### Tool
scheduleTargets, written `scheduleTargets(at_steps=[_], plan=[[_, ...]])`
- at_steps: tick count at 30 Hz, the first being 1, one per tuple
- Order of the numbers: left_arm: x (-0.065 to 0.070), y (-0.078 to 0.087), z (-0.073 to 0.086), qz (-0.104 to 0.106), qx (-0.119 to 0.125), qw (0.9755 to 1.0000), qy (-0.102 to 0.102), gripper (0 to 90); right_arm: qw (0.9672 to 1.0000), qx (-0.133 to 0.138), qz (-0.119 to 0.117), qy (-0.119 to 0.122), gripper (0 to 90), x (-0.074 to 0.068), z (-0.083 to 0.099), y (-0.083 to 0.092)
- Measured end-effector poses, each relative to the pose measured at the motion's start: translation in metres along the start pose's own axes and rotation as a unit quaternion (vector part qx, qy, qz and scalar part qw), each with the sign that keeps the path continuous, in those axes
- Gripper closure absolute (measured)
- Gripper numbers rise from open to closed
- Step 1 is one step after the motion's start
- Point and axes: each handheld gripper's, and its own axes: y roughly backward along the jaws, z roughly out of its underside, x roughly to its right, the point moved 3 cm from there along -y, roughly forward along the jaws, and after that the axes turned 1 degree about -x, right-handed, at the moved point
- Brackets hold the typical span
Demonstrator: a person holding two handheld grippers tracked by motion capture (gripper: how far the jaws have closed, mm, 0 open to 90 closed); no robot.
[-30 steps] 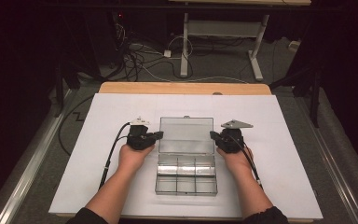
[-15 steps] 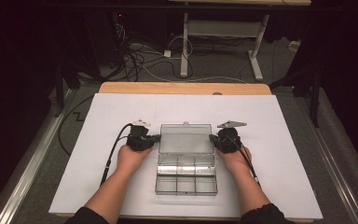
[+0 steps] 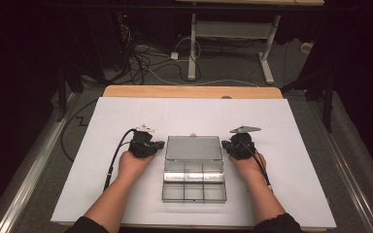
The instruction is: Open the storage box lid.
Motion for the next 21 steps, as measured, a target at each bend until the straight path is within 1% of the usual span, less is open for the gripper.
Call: scheduleTargets(at_steps=[1,3,4,8,9,13,15,18,21], plan=[[0.001,0.003,0.001,0.001,0.002,1.0000,-0.001,87.7,1.0000,0.005,0.002,-0.001,90.0,0.001,0.000,0.003],[0.003,0.009,0.003,0.001,0.011,0.9999,-0.012,87.7,0.9999,0.016,-0.001,-0.002,90.0,0.003,0.001,0.010],[0.003,0.013,0.004,0.003,0.015,0.9998,-0.013,87.7,0.9998,0.020,-0.003,-0.001,90.0,0.003,0.002,0.014],[0.006,0.028,0.013,0.011,0.033,0.9991,-0.024,87.7,0.9990,0.043,-0.013,0.001,90.0,0.004,0.008,0.033],[0.005,0.034,0.016,0.013,0.026,0.9989,-0.036,87.7,0.9988,0.048,-0.013,0.006,90.0,0.004,0.009,0.037],[0.009,0.050,0.028,0.016,0.040,0.9979,-0.047,87.7,0.9975,0.065,-0.018,0.017,90.0,0.001,0.018,0.057],[0.011,0.057,0.035,0.014,0.044,0.9975,-0.054,87.7,0.9965,0.077,-0.020,0.027,90.0,-0.001,0.022,0.066],[0.012,0.067,0.047,0.016,0.049,0.9971,-0.057,87.7,0.9949,0.091,-0.026,0.034,90.0,-0.006,0.030,0.078],[0.013,0.076,0.060,0.017,0.058,0.9965,-0.057,87.6,0.9938,0.099,-0.031,0.039,90.0,-0.012,0.039,0.085]])
